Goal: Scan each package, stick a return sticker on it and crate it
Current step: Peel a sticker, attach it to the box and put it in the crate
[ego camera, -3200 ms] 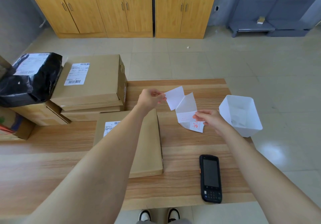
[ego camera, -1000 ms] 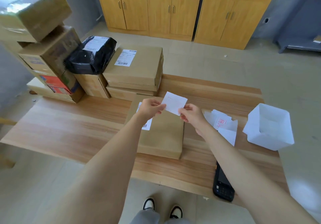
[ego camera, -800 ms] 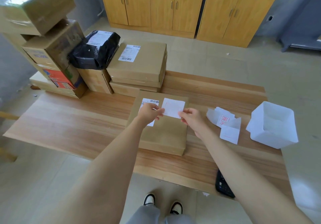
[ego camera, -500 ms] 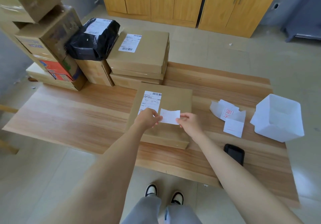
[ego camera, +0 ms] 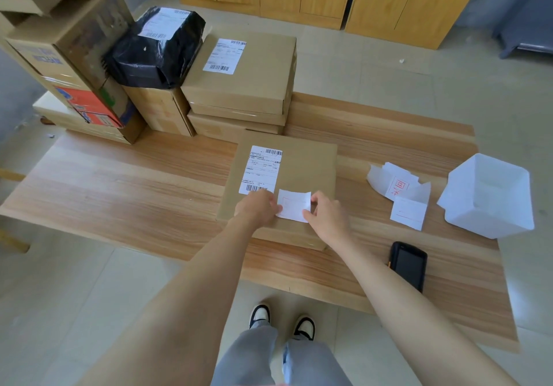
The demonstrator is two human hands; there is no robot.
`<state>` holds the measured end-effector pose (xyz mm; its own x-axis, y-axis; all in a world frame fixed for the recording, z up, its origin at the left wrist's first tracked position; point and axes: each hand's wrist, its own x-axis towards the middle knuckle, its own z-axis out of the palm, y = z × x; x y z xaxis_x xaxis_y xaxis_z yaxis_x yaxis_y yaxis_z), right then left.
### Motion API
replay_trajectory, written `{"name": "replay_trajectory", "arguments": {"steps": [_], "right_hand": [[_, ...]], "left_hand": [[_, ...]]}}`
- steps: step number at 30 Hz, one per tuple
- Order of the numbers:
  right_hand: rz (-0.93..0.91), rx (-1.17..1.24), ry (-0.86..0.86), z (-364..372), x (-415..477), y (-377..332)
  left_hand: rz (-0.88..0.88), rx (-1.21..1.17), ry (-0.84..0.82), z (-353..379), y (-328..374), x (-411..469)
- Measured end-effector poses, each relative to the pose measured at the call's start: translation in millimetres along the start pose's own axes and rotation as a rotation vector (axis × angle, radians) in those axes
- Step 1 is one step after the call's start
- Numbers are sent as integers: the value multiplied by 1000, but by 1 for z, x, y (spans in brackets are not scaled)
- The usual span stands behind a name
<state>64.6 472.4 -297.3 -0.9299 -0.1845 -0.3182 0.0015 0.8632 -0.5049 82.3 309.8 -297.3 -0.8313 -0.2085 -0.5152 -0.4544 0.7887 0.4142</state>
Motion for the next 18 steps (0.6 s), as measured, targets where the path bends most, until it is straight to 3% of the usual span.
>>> {"name": "replay_trajectory", "arguments": {"steps": [6, 11, 18], "right_hand": [[-48, -289, 121, 0, -4, -2], [-303, -424, 309, 22, -8, -5], [-317, -497, 103, 47, -19, -13]], "left_hand": [[70, 279, 84, -1, 1, -7], [390, 603, 332, 12, 0, -15], [434, 664, 202, 31, -9, -20]]}}
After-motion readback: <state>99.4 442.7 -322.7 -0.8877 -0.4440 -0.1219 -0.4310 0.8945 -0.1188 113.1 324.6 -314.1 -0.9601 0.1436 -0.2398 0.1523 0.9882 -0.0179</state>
